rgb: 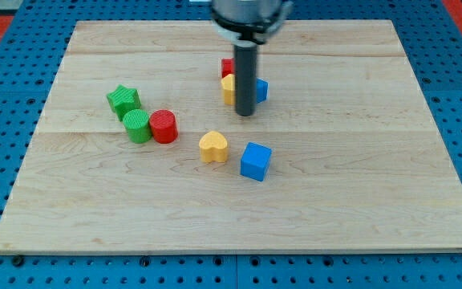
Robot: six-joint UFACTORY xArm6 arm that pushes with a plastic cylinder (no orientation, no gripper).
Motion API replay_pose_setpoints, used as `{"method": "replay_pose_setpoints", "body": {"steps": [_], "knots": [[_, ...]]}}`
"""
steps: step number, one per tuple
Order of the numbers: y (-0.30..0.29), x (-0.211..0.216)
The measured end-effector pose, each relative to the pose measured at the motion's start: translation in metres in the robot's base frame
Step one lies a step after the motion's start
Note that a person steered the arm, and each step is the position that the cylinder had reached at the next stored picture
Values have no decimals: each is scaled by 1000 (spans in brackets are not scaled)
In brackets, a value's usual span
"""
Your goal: Separate the red circle from the green circle
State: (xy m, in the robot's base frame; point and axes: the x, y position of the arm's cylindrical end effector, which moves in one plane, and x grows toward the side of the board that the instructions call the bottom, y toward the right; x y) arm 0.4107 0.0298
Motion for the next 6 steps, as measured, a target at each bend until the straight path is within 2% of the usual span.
{"method": "replay_pose_setpoints", "body": {"steps": [1, 3, 4, 6], "knots": [[-46, 19], [-131, 3], [-172, 49], [-169, 81]]}}
